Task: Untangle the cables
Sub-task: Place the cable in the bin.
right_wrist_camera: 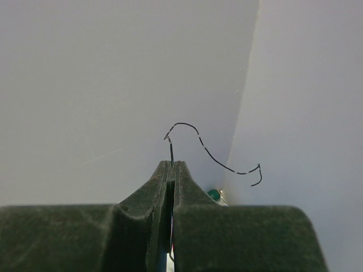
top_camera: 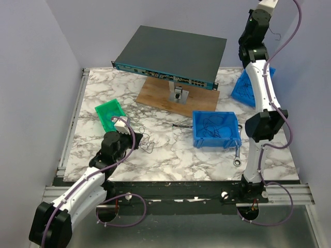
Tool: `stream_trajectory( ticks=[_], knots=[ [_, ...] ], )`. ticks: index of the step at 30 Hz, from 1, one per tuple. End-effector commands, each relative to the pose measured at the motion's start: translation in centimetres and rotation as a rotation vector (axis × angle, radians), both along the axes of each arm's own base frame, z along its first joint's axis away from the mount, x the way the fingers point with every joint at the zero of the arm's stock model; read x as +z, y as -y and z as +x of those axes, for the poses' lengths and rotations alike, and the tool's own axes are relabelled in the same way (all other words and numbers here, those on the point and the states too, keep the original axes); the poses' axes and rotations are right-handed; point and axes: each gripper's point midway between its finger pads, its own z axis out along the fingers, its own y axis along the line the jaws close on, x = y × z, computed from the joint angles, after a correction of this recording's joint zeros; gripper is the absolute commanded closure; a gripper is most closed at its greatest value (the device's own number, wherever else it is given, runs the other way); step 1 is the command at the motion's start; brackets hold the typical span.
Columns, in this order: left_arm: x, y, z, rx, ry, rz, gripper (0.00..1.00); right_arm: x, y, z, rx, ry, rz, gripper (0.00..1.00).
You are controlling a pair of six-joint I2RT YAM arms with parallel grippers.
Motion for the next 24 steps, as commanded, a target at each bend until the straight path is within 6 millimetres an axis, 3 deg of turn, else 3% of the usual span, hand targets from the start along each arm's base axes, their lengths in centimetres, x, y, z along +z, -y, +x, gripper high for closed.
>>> stream_trajectory(
  ticks=[1,6,11,16,24],
  knots=[
    [0.5,-0.3,0.4,0.031,0.008,-0.004,1.0,4.0,0.1,-0.2,0.047,0.126,0.015,0.95],
    [0.6,-0.5,0.4,0.043,0.017,-0.006,1.0,8.8,-0.1,-2.5,0.082,0.274,0.01,0.94],
    [0.5,-0.5,0.4,0.045,0.015,-0.005,1.0,12.2,0.5,-4.5,0.059,0.368,-0.005,0.94],
    [0.5,-0.5,0.6,0.046,0.012,-0.001,1.0,13.7,0.8,-5.5,0.047,0.418,-0.012,0.93],
    [0.5,-0.5,0.5,0.042,0.013,-0.001,1.0,13.8,2.8,-6.2,0.011,0.421,-0.009,0.93]
  ],
)
